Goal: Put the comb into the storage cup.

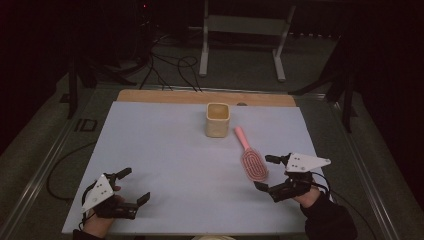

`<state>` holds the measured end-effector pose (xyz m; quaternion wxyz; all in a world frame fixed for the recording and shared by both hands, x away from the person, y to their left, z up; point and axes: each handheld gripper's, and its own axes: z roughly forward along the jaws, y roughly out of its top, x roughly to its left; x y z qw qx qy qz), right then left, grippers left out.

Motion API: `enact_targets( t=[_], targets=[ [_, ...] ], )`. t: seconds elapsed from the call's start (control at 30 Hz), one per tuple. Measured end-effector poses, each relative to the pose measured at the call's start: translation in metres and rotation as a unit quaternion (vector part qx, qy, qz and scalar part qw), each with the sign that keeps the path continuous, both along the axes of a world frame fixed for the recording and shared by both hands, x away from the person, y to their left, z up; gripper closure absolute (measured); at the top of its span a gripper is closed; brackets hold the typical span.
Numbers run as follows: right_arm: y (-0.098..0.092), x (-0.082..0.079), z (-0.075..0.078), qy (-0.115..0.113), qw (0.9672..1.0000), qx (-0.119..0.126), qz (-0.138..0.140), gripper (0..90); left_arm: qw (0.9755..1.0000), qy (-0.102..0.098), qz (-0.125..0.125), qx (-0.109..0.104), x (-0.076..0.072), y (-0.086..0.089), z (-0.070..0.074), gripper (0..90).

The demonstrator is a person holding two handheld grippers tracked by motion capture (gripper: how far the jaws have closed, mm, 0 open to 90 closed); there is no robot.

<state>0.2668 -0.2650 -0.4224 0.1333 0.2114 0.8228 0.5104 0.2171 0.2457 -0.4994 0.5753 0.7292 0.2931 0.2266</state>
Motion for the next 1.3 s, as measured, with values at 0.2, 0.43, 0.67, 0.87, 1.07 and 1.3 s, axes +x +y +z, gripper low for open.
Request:
enact_targets(
  t=[0.2,0.43,0.67,0.87,1.07,1.3],
  targets=[
    [0.002,0.014,0.007,-0.002,1.0000,0.000,0.001,8.7,1.0000,-0.001,0.000,0.000,0.000,0.000,0.000,0.1],
    [0.005,0.030,0.015,-0.007,1.0000,0.002,-0.006,9.0,1.0000,-0.001,0.000,0.000,0.000,0.000,0.000,0.1],
    [0.010,0.050,0.025,-0.016,0.9998,-0.009,-0.007,9.4,1.0000,0.000,0.000,-0.001,0.000,0.000,0.000,0.1],
    [0.017,0.066,0.028,-0.014,0.9998,-0.015,-0.003,10.5,1.0000,0.000,0.000,-0.001,0.001,0.000,0.000,0.2],
    [0.023,0.082,0.026,-0.005,0.9998,-0.017,-0.001,13.3,1.0000,0.000,-0.001,-0.001,0.001,0.001,0.000,0.2],
    [0.030,0.101,0.019,0.005,0.9997,-0.024,0.000,17.4,1.0000,-0.001,0.000,0.000,0.001,0.001,0.000,0.2]
  ],
)
